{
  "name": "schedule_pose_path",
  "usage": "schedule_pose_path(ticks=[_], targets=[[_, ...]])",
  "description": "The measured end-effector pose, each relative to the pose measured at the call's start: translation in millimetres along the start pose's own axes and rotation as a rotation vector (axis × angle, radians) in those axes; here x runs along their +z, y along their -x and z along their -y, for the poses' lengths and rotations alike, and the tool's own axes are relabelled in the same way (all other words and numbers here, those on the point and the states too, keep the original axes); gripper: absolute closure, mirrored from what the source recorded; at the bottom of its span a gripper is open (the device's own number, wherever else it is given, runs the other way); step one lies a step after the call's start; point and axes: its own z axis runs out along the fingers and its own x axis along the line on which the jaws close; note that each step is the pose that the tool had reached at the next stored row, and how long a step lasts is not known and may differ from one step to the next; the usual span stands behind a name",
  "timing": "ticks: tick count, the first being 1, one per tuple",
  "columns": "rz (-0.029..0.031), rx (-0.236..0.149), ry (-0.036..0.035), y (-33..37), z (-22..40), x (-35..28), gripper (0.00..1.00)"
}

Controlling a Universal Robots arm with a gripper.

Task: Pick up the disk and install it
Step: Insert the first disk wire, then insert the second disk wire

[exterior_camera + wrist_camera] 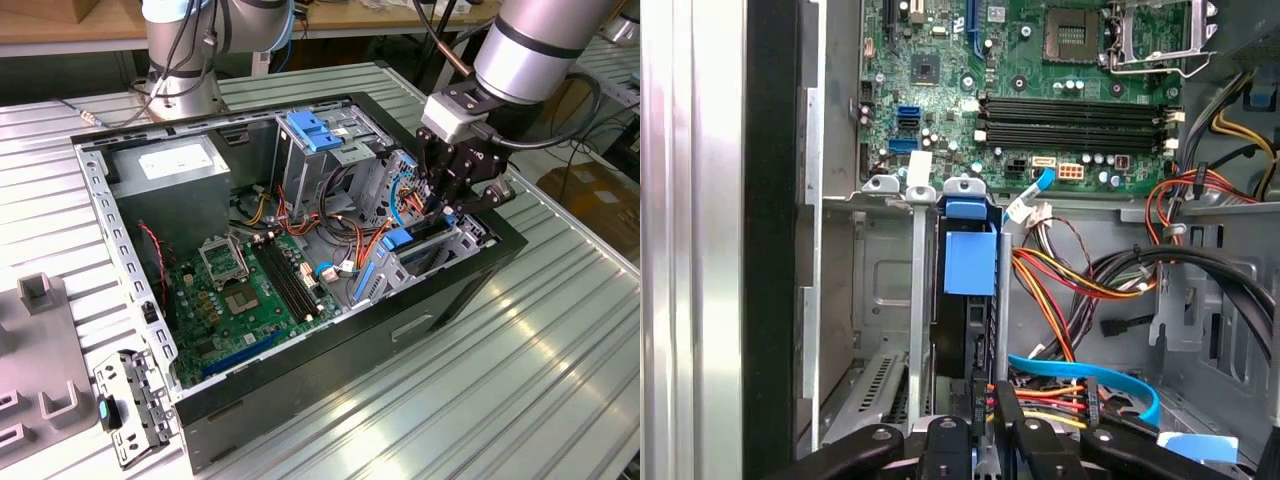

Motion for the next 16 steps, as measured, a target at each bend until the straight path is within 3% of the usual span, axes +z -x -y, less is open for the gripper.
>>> schedule_pose_path(ticks=[5,7,16], targets=[[0.0002,0.000,0.0000,0.0,0.0,-0.9,0.78],[0.0002,0.000,0.0000,0.0,0.0,-1.0,0.89],[0.0001,0.000,0.0000,0.0,0.1,-3.1,0.89]])
